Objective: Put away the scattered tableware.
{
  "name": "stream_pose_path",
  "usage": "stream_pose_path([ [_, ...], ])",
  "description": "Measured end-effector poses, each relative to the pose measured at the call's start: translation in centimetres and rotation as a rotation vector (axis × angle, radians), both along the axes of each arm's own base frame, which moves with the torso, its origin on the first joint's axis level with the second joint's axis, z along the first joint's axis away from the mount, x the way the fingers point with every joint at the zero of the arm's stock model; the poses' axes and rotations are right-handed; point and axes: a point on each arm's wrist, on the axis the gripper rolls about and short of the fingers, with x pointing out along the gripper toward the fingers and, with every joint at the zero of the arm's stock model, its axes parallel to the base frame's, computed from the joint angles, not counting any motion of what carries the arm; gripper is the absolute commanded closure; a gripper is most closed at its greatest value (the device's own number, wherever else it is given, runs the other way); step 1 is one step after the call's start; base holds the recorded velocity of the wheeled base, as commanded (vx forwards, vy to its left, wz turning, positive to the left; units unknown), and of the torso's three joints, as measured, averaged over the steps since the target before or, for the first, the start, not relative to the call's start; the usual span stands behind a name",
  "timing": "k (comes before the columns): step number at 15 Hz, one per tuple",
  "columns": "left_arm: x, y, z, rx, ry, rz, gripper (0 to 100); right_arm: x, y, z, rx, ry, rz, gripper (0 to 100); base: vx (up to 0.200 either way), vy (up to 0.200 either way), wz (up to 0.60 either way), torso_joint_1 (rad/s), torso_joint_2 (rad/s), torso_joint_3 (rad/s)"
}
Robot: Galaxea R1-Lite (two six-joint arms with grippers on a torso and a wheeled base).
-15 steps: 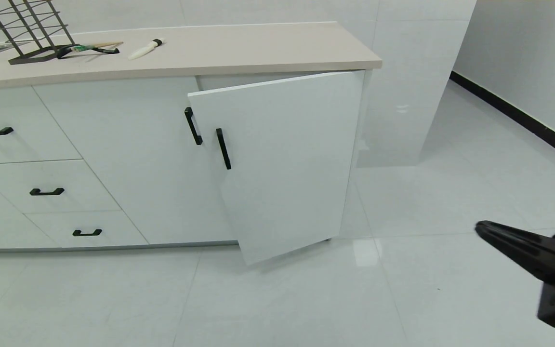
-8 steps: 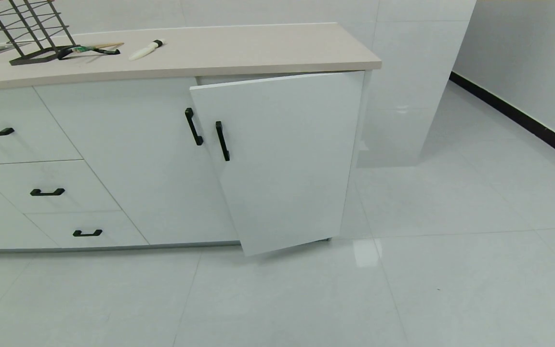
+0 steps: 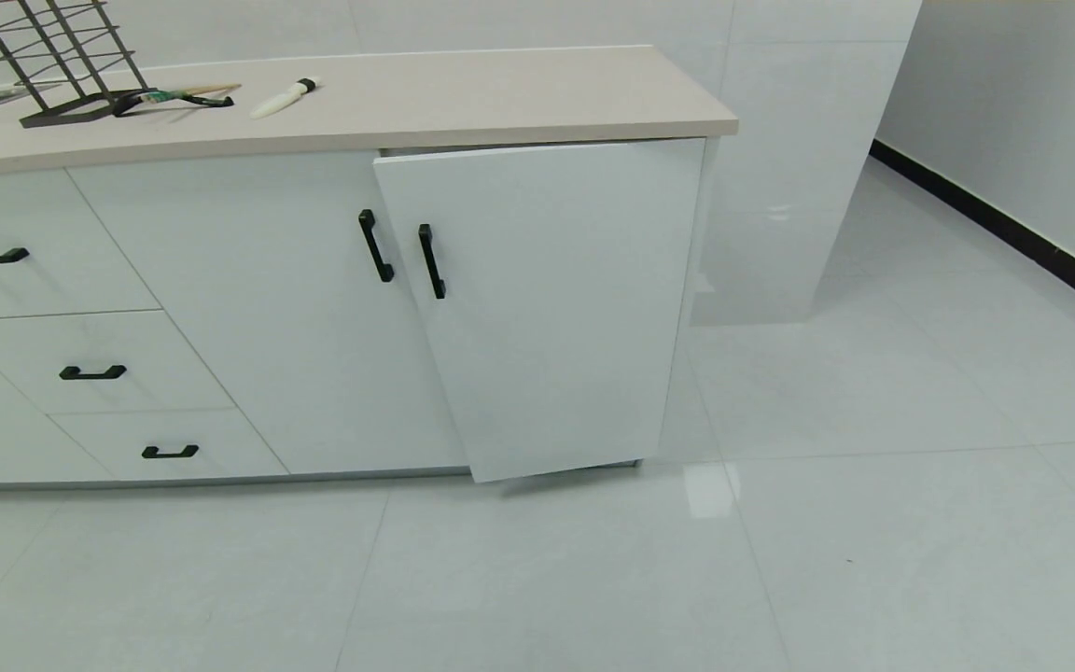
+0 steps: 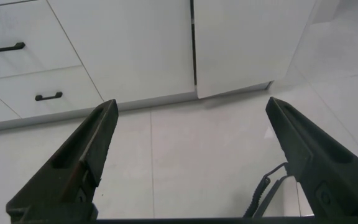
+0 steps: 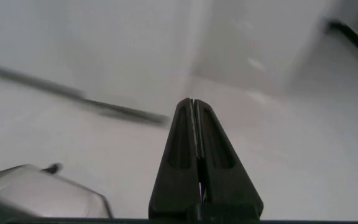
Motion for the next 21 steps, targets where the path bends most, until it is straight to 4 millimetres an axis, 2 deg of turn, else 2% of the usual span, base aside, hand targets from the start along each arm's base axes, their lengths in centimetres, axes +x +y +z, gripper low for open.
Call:
stream_pose_path([
  [1,0.00,0.00,0.00,-0.003,0.000,0.000,0,-0.04,-0.29,-0.62,0.063,0.052,-0.128,100,0.000,0.000,0.00,0.000,0.00,0.000],
  [2,0.00,0.00,0.00,-0.008,0.000,0.002,0,-0.08,-0.37,-0.93,0.115,0.077,-0.163,100,0.000,0.200,0.00,0.002,0.01,0.007],
  [10,0.00,0.02,-0.01,-0.013,0.002,0.009,0,-0.17,-0.36,-1.11,0.142,0.082,-0.161,100,0.200,0.200,0.00,0.002,0.00,0.003],
  [21,0.00,0.02,0.00,-0.012,0.002,0.011,0,-0.17,-0.37,-1.13,0.145,0.083,-0.161,100,0.000,0.200,0.00,0.002,0.00,0.003],
])
